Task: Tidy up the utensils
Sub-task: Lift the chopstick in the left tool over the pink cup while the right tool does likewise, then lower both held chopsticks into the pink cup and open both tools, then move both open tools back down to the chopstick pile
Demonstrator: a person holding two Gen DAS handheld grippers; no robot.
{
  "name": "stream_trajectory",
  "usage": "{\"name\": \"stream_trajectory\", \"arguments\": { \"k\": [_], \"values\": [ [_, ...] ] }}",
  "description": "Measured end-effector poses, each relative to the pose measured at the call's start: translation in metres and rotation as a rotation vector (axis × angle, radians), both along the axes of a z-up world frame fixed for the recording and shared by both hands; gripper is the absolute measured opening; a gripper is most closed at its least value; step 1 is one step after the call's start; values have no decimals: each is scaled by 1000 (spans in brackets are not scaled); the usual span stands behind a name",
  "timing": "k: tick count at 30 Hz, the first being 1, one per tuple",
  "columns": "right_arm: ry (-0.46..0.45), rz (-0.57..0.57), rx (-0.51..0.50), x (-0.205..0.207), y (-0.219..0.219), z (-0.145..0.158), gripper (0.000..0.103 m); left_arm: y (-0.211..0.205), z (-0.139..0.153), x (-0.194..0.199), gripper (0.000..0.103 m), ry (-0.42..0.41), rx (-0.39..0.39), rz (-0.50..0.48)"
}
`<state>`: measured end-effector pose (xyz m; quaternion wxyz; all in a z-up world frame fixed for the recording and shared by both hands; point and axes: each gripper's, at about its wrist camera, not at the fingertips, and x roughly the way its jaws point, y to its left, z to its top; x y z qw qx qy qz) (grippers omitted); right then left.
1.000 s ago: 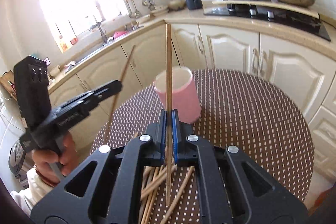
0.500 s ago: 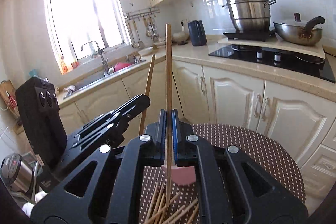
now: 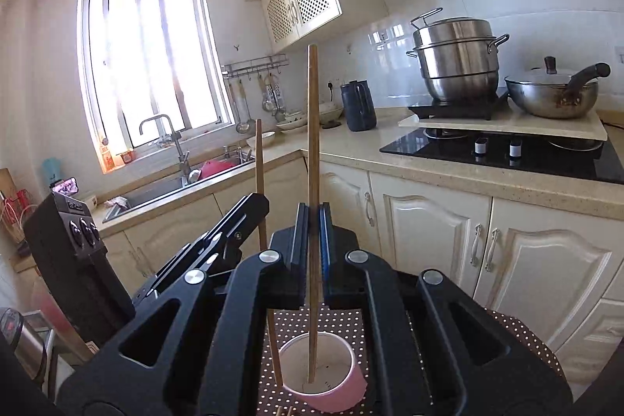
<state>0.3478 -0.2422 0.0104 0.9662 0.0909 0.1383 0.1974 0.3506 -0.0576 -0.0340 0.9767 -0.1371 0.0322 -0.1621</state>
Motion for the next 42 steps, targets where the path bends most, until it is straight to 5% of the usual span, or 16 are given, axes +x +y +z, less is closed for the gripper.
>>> {"name": "stream_trajectory", "arguments": {
  "k": [28,31,33,39,42],
  "values": [
    [201,7,-33,1,10,-98,6,12,-62,-16,6,207,134,-16],
    [213,2,-26,1,10,-101,7,11,-64,-16,28,237,162,-12],
    [223,1,-17,0,10,-102,8,14,-61,-21,30,224,166,-4],
    [217,-40,-4,-7,7,-97,51,31,-51,-31,41,237,125,16],
    [209,-33,-8,-13,7,-93,51,36,-45,-37,50,230,126,19]
  ]
}}
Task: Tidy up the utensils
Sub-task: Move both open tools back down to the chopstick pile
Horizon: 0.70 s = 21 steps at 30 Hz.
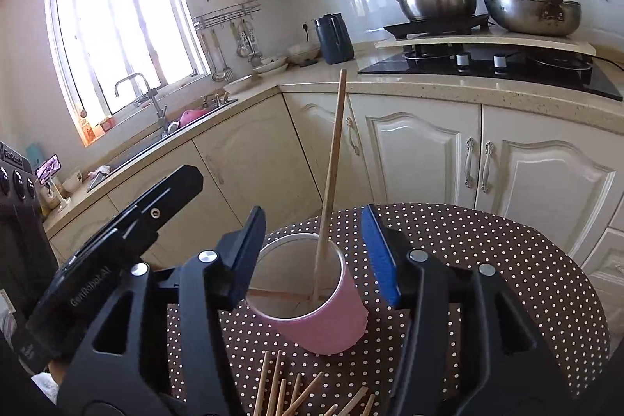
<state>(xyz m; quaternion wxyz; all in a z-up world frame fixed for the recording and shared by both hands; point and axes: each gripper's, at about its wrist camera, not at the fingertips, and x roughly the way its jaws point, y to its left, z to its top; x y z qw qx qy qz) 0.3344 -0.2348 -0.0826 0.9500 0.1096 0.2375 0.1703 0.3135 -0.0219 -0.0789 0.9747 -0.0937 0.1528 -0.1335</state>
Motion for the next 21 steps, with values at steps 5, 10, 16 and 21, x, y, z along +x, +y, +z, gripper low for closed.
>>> {"name": "stream_trajectory", "arguments": {
  "k": [5,10,16,21],
  "values": [
    [-15,3,-4,-12,2,8,54,2,9,-16,55,-21,18,10],
    [-26,5,-13,-32,2,16,56,10,15,-31,61,3,33,38],
    [-26,-5,-32,-61,0,21,58,15,14,-52,61,82,81,32],
    [8,3,-69,-84,4,13,59,15,4,-70,61,170,136,-12]
  ]
}}
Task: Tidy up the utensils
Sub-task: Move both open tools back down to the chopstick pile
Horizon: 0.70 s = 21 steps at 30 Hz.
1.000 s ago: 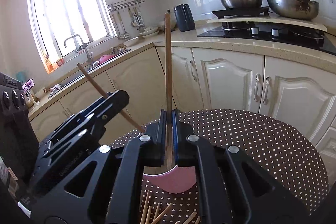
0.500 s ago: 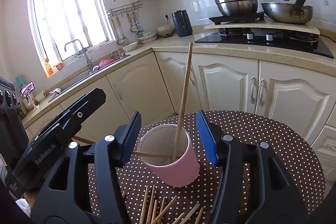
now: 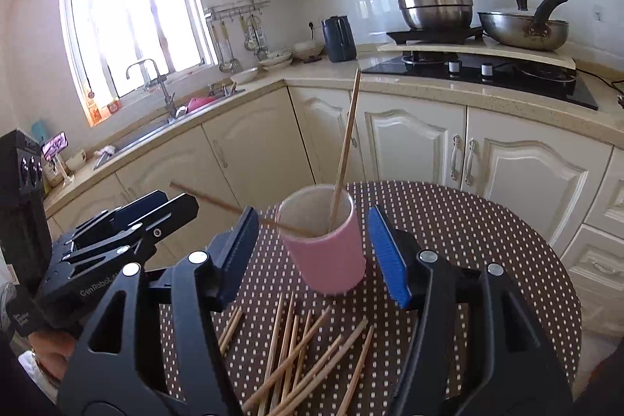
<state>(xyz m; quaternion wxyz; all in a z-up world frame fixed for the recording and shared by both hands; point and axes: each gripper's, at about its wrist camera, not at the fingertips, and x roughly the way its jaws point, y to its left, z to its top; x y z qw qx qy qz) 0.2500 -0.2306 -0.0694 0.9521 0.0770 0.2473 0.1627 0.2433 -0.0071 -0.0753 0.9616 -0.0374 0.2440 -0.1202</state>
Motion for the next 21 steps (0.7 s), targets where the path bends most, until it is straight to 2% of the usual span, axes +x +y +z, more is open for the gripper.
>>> {"name": "stream_trajectory", "arguments": {
  "k": [7,17,21],
  "values": [
    [85,-10,-38,-32,0,-26,59,9,-38,-23,61,178,91,-23],
    [213,-25,-45,-60,-7,-64,59,37,-93,-29,61,414,55,-2],
    [253,-18,-56,-61,-6,-75,59,38,-110,-29,61,467,81,5]
  ]
}}
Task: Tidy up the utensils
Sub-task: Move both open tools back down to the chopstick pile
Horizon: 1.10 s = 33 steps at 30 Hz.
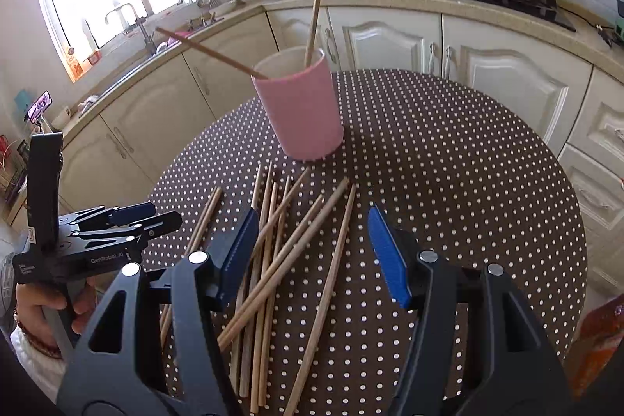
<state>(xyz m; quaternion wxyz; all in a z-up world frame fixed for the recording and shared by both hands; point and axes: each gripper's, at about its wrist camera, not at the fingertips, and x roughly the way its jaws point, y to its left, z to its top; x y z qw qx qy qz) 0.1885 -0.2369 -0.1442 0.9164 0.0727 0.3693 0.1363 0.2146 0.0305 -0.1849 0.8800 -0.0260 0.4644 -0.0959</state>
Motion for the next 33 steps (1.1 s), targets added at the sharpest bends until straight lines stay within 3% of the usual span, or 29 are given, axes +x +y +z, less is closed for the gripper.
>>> {"name": "stream_trajectory", "arguments": {
  "k": [12,28,33],
  "values": [
    [72,9,7,6,2,-21,59,5,-29,3,61,131,25,11],
    [103,5,-7,15,0,-30,59,-4,-30,18,59,155,108,22],
    [107,10,-10,16,0,-30,59,-1,-28,21,50,165,86,20]
  ]
}}
